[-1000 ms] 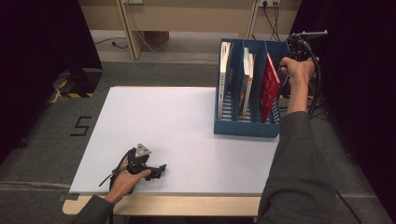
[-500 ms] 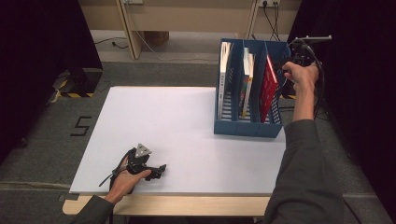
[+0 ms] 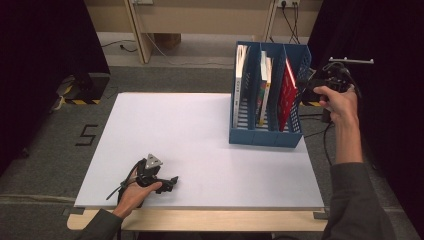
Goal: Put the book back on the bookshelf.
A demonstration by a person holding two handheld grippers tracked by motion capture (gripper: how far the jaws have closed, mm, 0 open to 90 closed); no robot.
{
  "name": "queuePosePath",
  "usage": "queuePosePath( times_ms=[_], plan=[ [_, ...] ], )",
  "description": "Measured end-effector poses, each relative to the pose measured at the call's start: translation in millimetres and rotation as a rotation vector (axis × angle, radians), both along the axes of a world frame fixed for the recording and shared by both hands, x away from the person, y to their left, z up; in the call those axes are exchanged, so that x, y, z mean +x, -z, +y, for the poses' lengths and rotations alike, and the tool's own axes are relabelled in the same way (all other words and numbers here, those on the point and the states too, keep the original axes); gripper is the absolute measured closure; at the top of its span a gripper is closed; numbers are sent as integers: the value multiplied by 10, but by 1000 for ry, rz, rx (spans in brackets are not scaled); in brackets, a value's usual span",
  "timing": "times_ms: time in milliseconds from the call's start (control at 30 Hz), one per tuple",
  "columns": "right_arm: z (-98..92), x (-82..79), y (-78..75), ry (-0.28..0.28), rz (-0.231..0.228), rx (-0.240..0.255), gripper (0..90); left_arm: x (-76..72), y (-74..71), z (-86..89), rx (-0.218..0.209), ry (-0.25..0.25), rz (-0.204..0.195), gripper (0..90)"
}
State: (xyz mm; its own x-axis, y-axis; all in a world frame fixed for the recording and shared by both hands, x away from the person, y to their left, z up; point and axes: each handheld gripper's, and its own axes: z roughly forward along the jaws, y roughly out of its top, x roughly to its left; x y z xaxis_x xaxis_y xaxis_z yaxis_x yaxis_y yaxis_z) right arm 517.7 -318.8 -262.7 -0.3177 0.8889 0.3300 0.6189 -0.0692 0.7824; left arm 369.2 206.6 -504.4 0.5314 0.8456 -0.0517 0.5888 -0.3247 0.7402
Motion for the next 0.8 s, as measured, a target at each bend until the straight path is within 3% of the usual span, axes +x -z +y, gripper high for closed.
queuePosePath(
  times_ms=[267, 433, 800],
  plan=[
    [37, -136, 271, -46, 20, -67, 550, 0, 1, -4, 1, 0, 0, 26],
    [49, -113, 434, -54, 41, -97, 632, 0, 1, -2, -2, 0, 0, 26],
    [165, 7, 741, -68, 86, -154, 714, 1, 1, -2, -2, 0, 1, 25]
  ],
)
